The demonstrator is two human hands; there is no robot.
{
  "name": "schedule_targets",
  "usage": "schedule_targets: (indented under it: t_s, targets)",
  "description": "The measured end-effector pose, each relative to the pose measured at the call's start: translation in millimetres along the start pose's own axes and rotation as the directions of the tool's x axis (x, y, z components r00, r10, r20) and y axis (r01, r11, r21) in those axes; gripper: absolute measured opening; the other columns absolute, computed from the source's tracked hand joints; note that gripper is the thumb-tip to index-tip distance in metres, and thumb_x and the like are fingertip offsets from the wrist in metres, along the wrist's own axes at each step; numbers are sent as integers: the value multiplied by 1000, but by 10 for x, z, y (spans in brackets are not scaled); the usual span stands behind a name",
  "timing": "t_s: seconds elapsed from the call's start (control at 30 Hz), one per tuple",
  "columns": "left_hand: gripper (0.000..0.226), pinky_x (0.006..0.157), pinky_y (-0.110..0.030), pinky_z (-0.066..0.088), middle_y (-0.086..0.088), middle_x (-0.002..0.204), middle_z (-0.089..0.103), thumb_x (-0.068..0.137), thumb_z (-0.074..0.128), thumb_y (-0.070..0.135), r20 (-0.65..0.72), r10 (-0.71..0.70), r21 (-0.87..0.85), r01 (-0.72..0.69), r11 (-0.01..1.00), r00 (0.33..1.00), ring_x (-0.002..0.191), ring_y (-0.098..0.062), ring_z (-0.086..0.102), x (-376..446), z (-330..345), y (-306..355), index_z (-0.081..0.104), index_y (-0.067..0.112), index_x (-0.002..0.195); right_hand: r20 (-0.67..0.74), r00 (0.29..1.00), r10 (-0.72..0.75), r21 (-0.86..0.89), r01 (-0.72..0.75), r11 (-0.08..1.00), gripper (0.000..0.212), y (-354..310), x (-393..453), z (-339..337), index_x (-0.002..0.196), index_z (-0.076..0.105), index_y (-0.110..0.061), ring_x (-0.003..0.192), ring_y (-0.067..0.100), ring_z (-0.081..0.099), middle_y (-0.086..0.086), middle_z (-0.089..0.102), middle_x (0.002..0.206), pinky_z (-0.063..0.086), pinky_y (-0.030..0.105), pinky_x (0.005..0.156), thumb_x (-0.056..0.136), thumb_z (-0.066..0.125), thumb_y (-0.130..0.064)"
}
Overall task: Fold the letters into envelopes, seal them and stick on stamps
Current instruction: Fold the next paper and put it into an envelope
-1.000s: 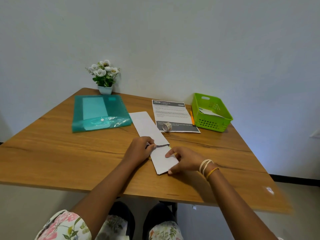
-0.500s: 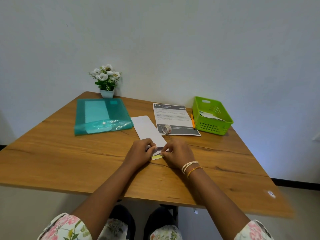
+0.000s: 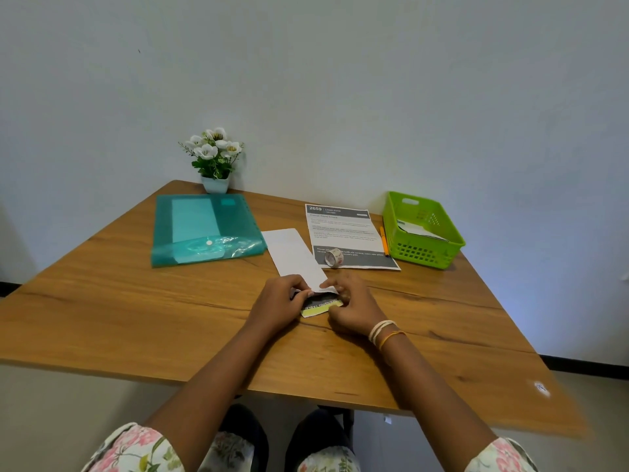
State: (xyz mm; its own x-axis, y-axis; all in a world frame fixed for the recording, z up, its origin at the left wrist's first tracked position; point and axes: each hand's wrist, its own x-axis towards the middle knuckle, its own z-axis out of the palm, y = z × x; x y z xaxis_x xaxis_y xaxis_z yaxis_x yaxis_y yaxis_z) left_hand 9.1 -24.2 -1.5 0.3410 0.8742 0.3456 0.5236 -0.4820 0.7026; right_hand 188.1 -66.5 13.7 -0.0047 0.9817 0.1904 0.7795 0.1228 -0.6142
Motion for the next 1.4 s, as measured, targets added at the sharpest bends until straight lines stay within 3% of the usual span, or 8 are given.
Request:
schedule_targets:
  t_s: [0.1,0.2,0.37,0.5,0.67,0.93,1.17,1.4]
  targets:
    - [10,66,-13,47,1,94,71,90,64,20,-40,-10,-34,9,999,999,82,-6,61,6,-10,-1,71,18,96,72,997,-41,-8,41,999,52,92,-74,-86,122,62,-23,114,3,44,-5,53,125,39,9,93,76,63,1]
    - [11,68,-15,49,3,93,72,88,66,21,-44,-23,-53,21,998,999,83,-5,61,4,-30,17,73,19,96,-57,998,-36,14,37,999,34,101,-93,-80,115,68,-22,104,0,53,-6,63,117,38,-2,78,83,70,-11]
    - [20,68,-20,49,4,99,72,86,67,32,24,-55,-4,55,998,998,85,-7,60,-16,-19,18,76,17,96,-114,993,31,83,-22,996,16,110,-47,-24,94,77,-20,83,2,62,-5,73,92,47,12,70,80,74,-25]
    - [23,66,-17,45,6,100,72,86,67,37,46,-51,-13,51,999,998,86,-7,60,-11,-18,17,76,18,96,-141,990,33,38,-28,999,13,75,-37,30,94,76,-18,76,-4,56,-8,69,89,40,5,65,82,72,-22]
    - [16,84,-28,54,9,106,70,83,70,31,74,-10,36,8,999,997,97,-5,60,-8,-13,-6,75,27,98,-221,975,17,-15,-20,1000,8,77,-24,141,89,75,-20,79,6,59,-3,66,91,50,20,69,80,73,-21]
    - [22,92,-26,47,12,120,67,90,62,30,143,38,161,-61,985,989,111,-6,56,-4,11,-6,72,31,109,-114,967,-229,-260,193,946,18,23,-194,213,98,74,-19,90,8,55,-3,64,97,46,18,75,89,62,-28]
    - [42,115,-38,27,19,148,39,98,42,30,352,55,300,-168,939,935,140,-5,28,-126,-106,-34,45,39,138,-265,964,3,-277,-79,958,20,51,-230,101,97,75,-16,86,14,59,0,66,93,50,26,73,89,61,-28]
    - [52,119,-36,6,16,159,10,101,25,47,477,72,443,-310,841,876,147,-6,6,-216,-120,-22,13,38,151,-149,925,349,-279,-378,883,30,-323,25,51,97,70,-6,93,27,63,12,69,99,43,27,68,83,68,-33]
